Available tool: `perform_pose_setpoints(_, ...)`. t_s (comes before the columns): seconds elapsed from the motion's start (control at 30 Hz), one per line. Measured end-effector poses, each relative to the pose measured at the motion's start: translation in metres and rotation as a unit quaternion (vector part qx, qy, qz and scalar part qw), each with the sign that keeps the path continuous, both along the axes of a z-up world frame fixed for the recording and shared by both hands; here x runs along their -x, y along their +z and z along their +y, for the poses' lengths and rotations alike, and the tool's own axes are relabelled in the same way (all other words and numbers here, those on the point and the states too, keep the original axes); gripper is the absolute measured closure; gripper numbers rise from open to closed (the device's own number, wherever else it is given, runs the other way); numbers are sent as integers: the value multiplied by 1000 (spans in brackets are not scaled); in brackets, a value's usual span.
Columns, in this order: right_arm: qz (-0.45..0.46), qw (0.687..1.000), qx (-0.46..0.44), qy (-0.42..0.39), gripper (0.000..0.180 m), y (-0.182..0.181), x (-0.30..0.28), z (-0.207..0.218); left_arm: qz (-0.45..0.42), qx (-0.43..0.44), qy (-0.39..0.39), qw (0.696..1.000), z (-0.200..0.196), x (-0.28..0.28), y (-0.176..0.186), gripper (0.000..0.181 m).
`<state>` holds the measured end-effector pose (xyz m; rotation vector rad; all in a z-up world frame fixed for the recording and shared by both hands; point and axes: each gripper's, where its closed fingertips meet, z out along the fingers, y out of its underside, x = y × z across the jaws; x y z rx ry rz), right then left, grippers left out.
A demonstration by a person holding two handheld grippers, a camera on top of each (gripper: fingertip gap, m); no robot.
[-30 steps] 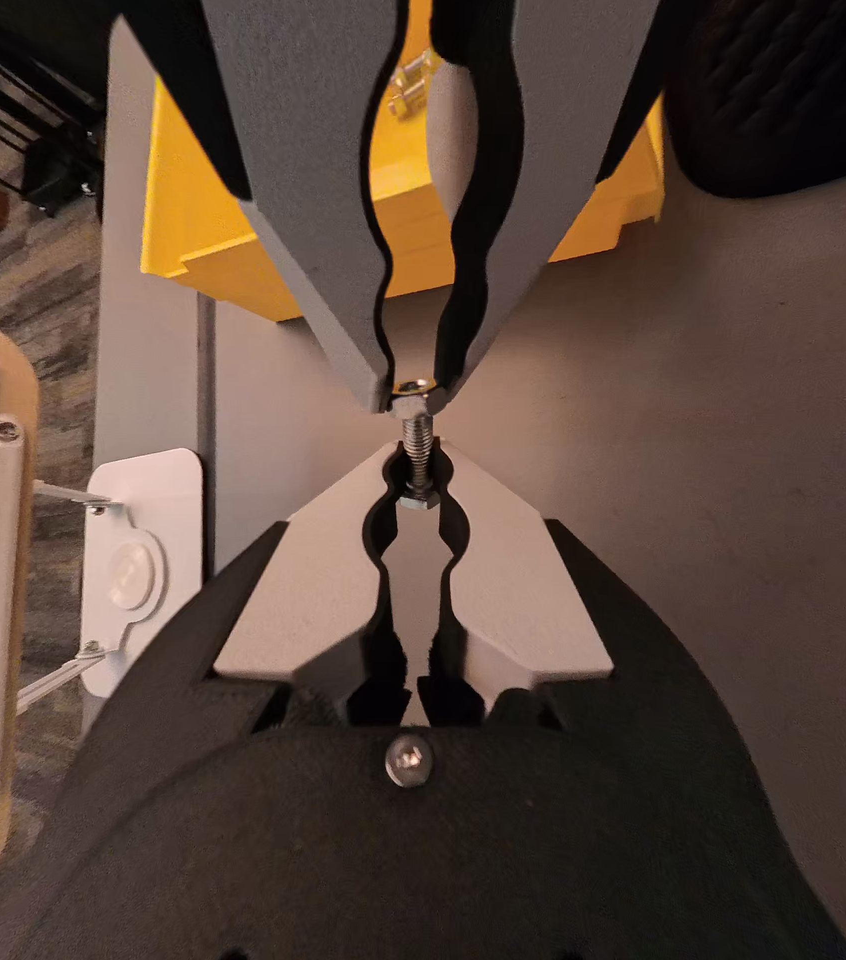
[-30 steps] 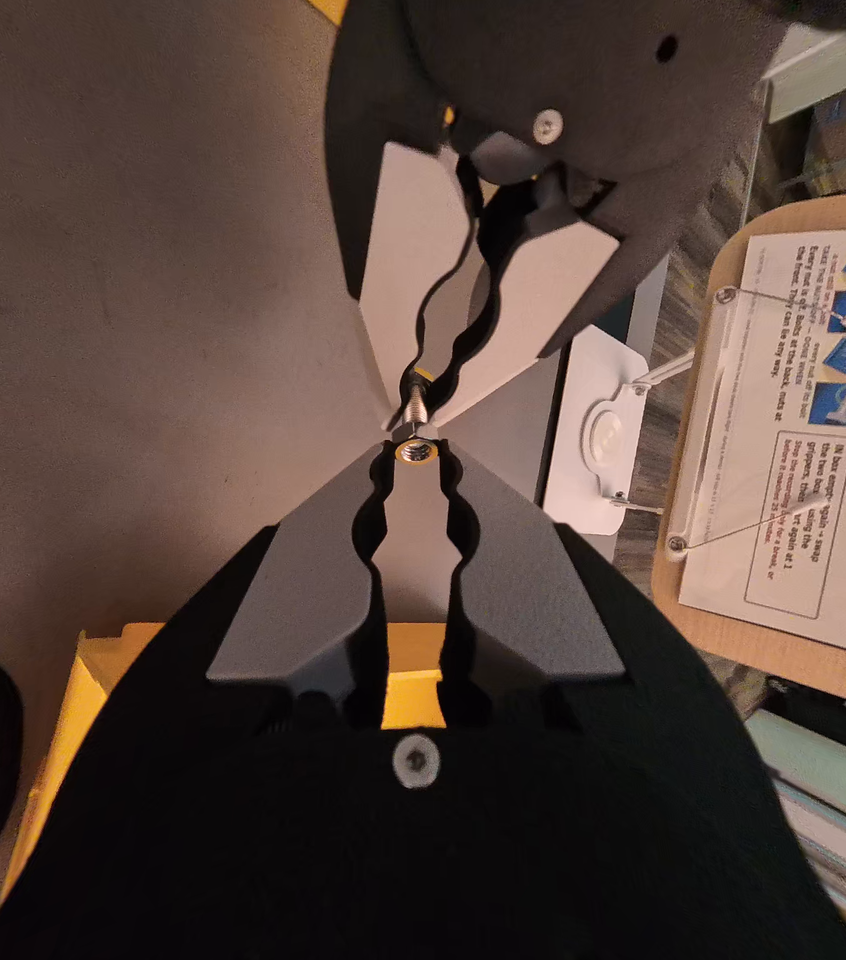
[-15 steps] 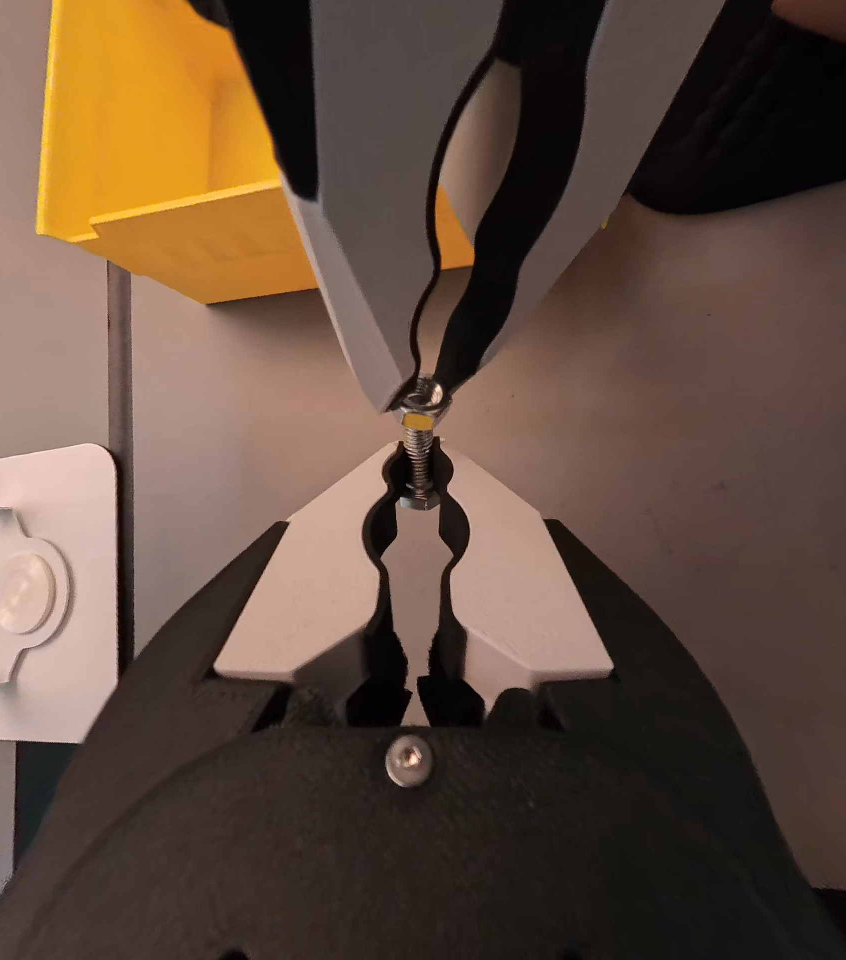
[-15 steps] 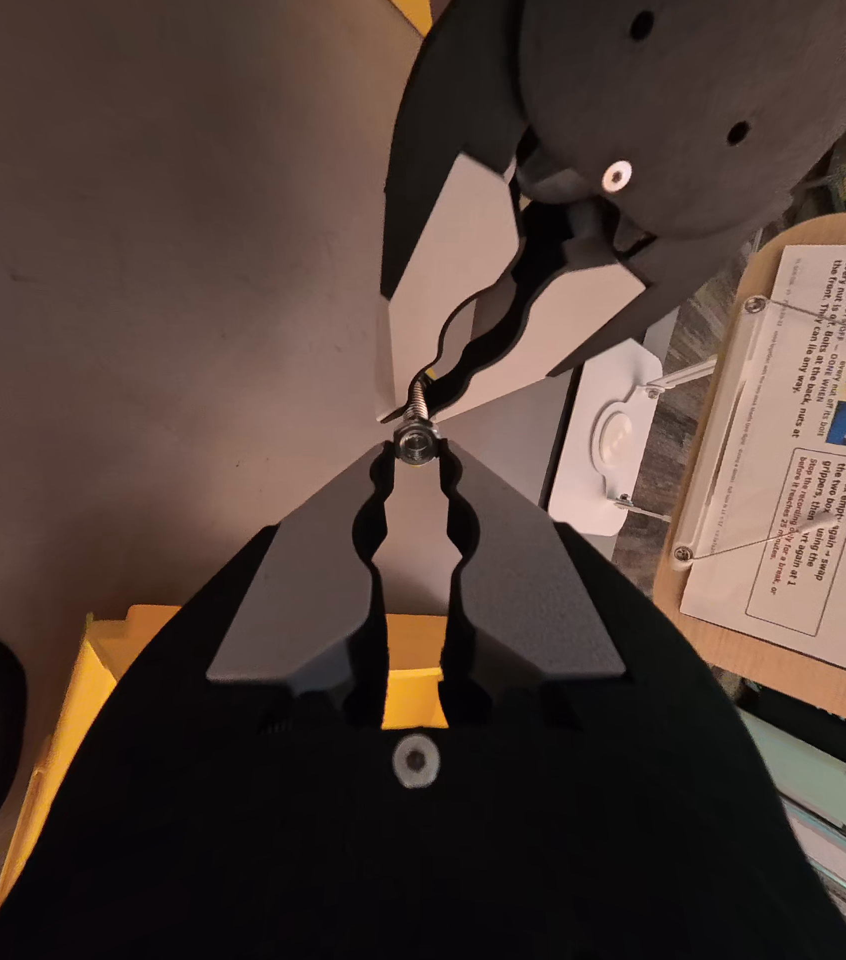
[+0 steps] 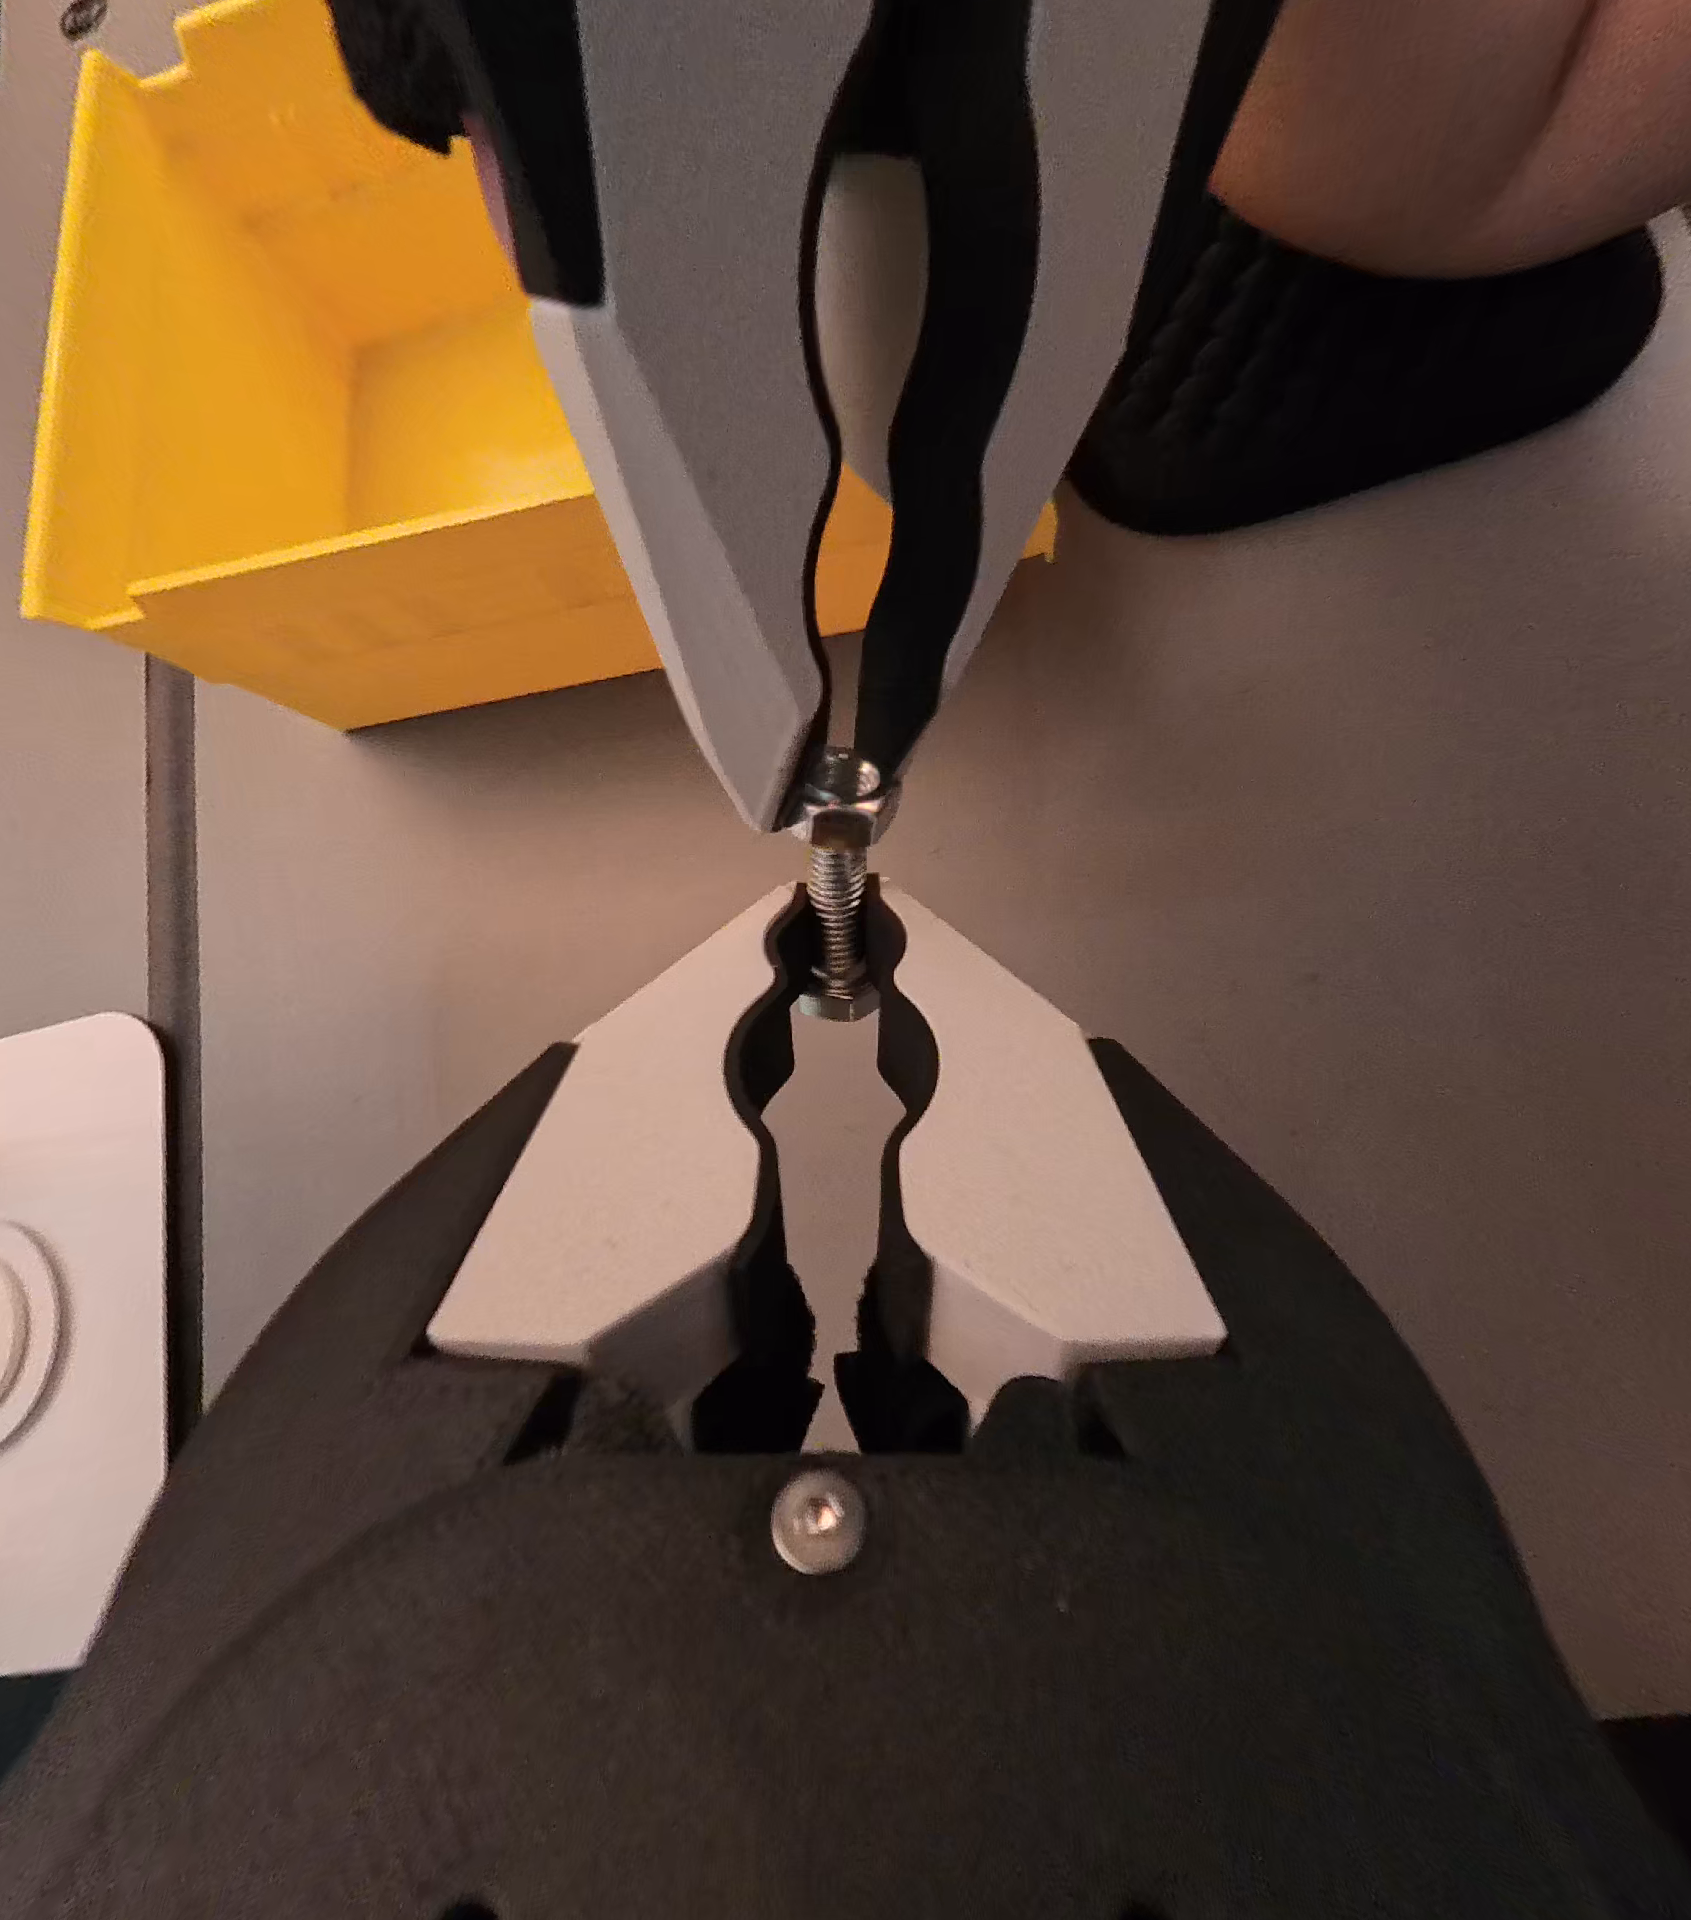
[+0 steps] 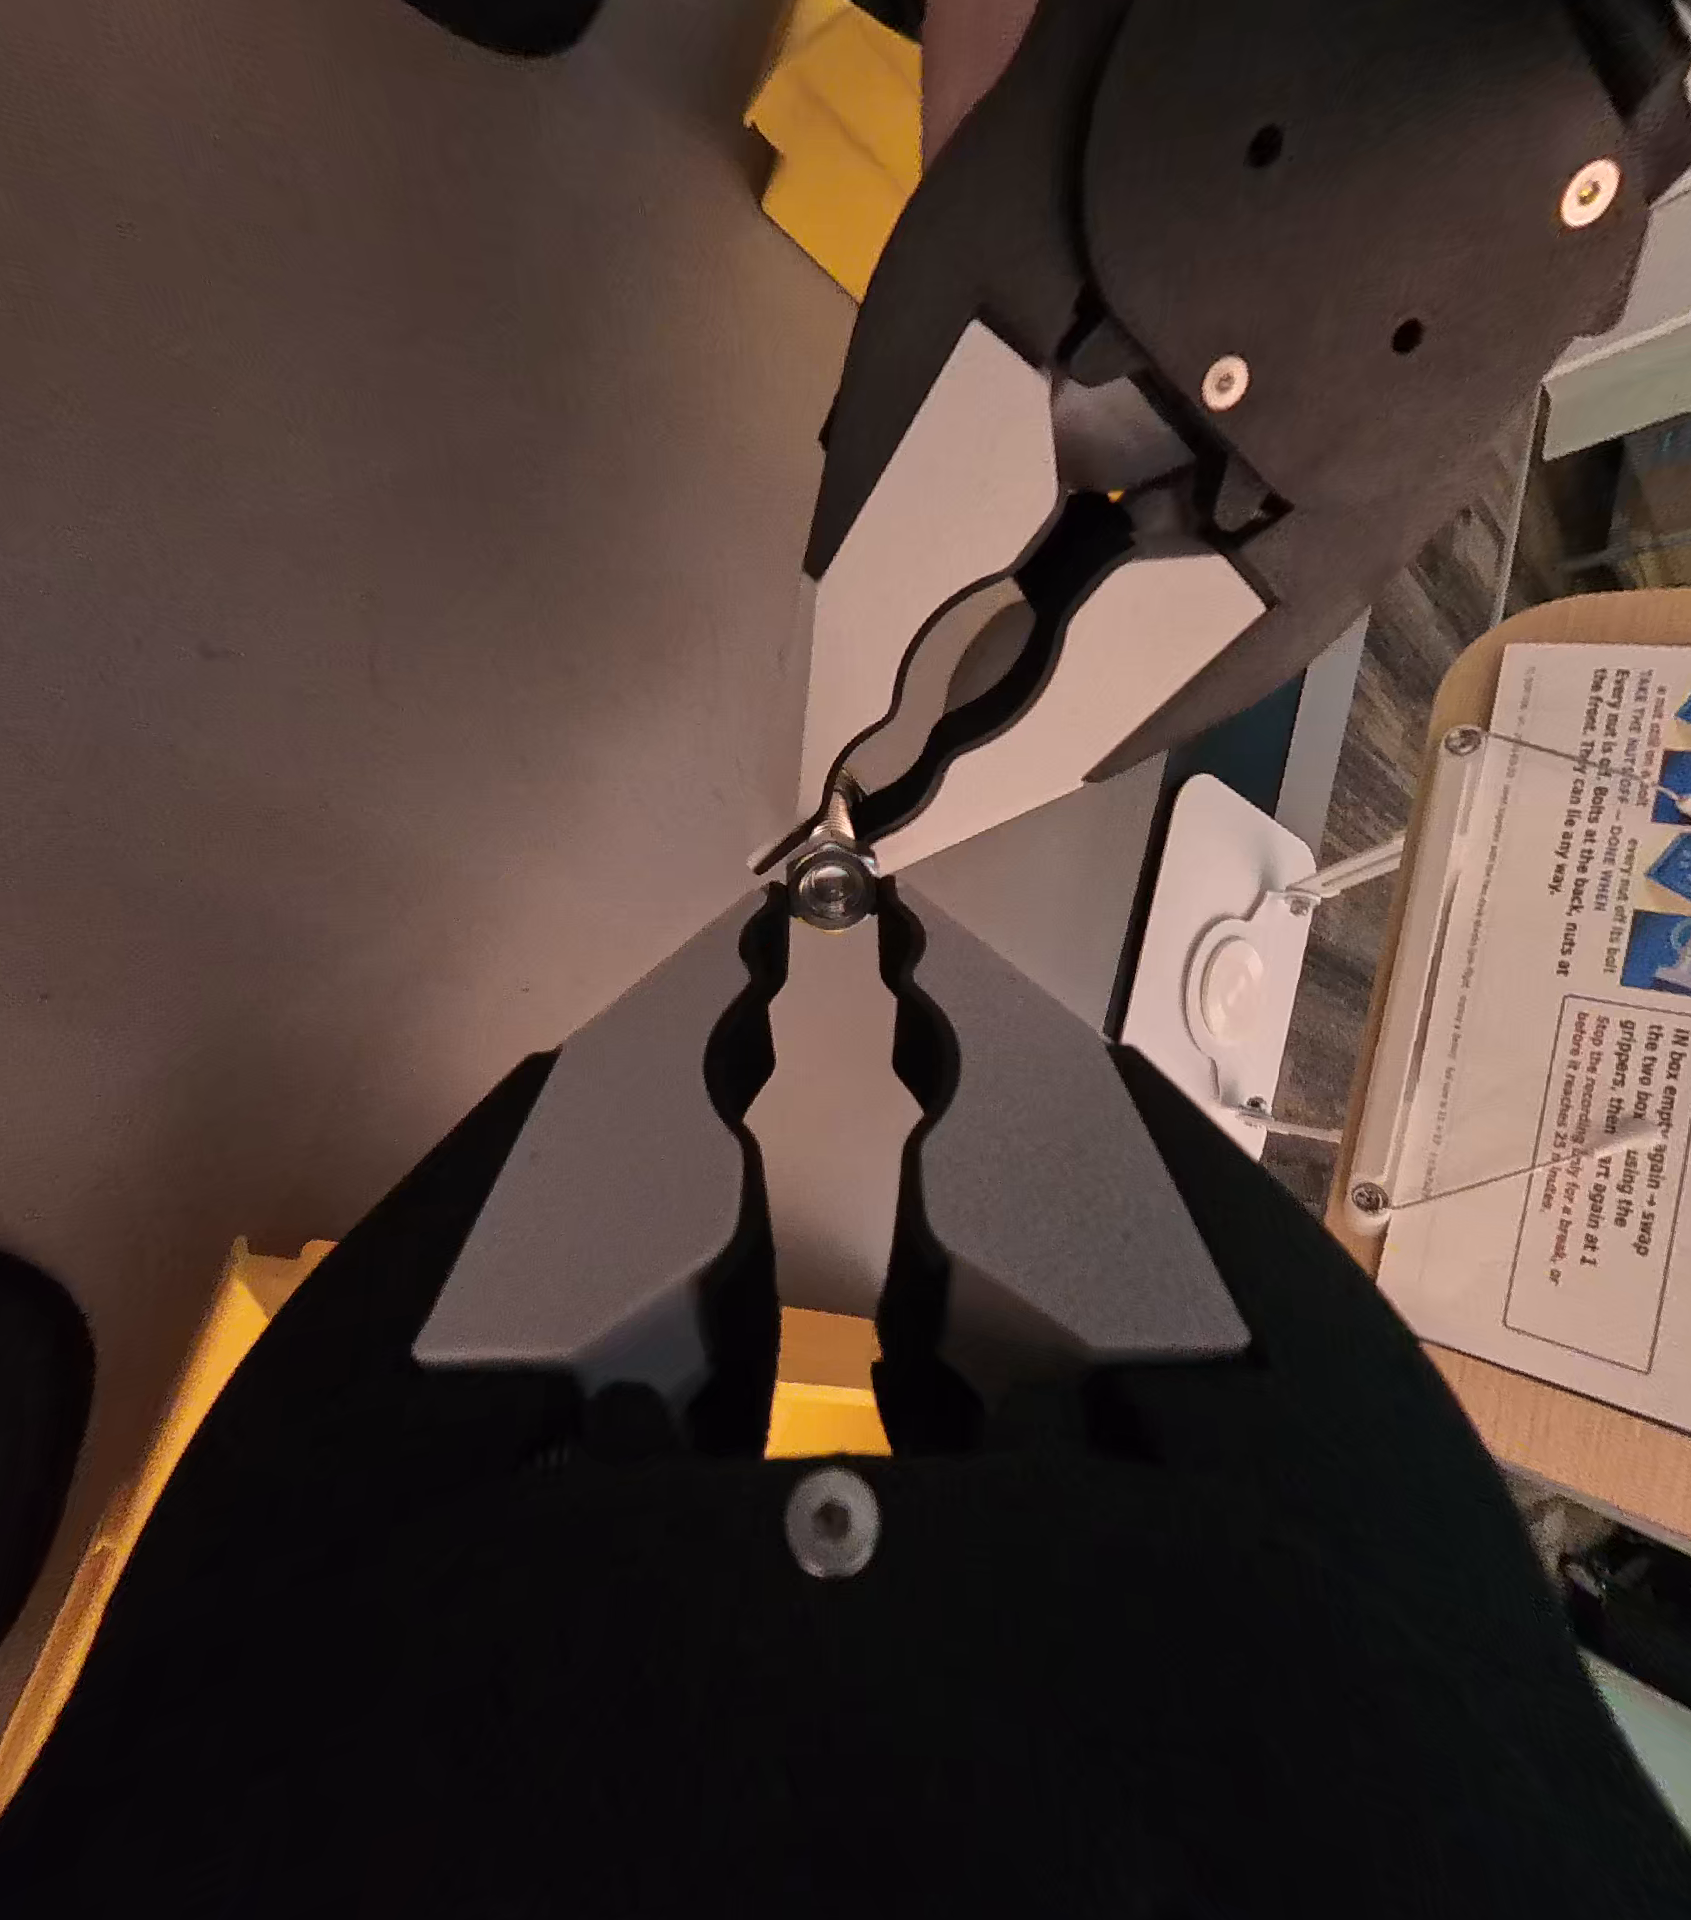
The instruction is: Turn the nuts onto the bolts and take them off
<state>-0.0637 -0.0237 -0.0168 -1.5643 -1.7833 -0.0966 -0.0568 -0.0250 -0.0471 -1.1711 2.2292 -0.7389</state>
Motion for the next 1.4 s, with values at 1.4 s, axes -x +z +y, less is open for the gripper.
perform_pose_setpoints(1.4, 276, 892, 245, -262, 163, 24, -7, 48, -70, -126, 151, 978, 57, -10, 27, 174)
